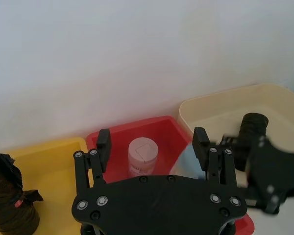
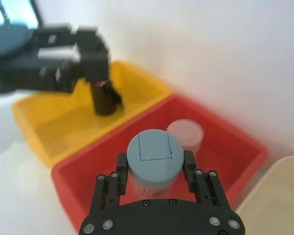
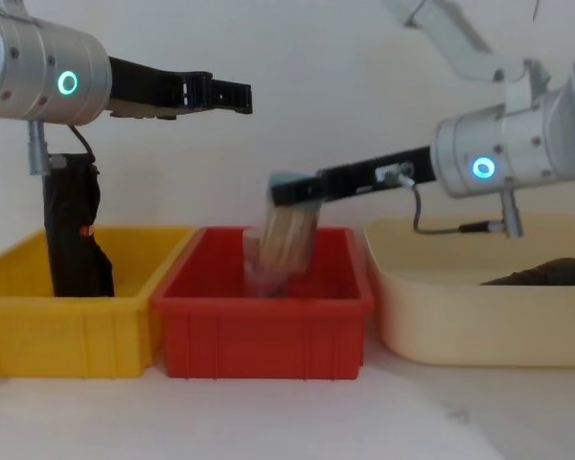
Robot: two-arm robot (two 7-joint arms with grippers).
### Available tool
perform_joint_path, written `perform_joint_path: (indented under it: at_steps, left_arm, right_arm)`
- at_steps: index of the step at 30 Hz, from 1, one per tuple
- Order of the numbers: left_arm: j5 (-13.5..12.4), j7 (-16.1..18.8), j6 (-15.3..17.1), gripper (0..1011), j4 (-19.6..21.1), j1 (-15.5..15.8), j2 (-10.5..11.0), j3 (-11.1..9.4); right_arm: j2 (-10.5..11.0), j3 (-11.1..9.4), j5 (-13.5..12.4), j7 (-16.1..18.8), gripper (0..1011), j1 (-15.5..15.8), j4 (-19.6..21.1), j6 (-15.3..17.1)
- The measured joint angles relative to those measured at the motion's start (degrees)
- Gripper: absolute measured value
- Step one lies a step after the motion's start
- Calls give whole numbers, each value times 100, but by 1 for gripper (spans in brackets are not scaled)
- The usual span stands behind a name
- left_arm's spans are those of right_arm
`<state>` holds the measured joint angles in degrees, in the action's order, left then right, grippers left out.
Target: Pick up the garbage bag with the one hand and transfer it to the other hand.
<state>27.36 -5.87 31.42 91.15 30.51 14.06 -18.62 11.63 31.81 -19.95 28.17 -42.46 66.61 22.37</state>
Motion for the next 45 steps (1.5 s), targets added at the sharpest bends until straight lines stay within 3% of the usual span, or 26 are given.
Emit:
perform_joint_path:
  at_steps: [17,31,36,41,45]
  left_arm:
    - [0,0,0,1001,0,0,0,0]
    - [0,0,0,1001,0,0,0,0]
    - [0,0,0,1002,0,0,0,0]
    - [0,0,0,1001,0,0,0,0]
    - [0,0,0,1002,0,0,0,0]
  right_arm:
    - [192,-942,-412,-971,663,404,698,-14]
    - [133,-1655,-582,-1766,663,785,768,-380]
    - [72,-1876,-602,-1977,792,919,709,-630]
    - [71,-1973,-598,-2002,949,1033,697,-835]
    - [99,-1988,-589,-1917,1000,1111,729,-954]
